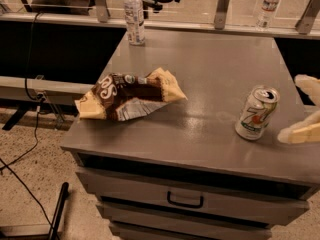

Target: Place 7up can upright

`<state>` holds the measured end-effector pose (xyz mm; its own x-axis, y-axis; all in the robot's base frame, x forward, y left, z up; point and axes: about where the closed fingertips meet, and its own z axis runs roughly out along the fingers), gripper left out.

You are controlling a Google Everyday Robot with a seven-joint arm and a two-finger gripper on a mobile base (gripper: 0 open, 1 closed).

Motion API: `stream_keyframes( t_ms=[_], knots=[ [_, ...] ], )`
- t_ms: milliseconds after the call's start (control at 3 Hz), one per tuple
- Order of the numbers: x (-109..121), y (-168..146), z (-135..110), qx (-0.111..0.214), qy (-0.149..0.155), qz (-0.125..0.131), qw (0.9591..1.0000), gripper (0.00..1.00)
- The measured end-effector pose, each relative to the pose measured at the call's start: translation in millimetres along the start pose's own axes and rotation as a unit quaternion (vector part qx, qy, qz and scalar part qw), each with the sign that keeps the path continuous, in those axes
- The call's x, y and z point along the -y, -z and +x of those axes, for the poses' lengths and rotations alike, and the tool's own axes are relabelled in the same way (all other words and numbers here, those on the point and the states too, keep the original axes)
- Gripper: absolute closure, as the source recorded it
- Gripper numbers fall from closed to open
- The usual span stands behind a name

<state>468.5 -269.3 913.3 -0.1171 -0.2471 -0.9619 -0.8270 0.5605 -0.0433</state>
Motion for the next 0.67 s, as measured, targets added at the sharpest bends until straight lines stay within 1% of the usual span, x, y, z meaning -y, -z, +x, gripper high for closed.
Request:
stream_keyframes(
  t_ms=[333, 667],
  knots=[
    [6.8, 14.2, -3.3, -0.040, 0.001, 0.024, 0.9989, 0.00],
    [7.5, 15.7, -2.2, -0.043, -0.002, 0.026, 0.9987, 0.00]
  ],
)
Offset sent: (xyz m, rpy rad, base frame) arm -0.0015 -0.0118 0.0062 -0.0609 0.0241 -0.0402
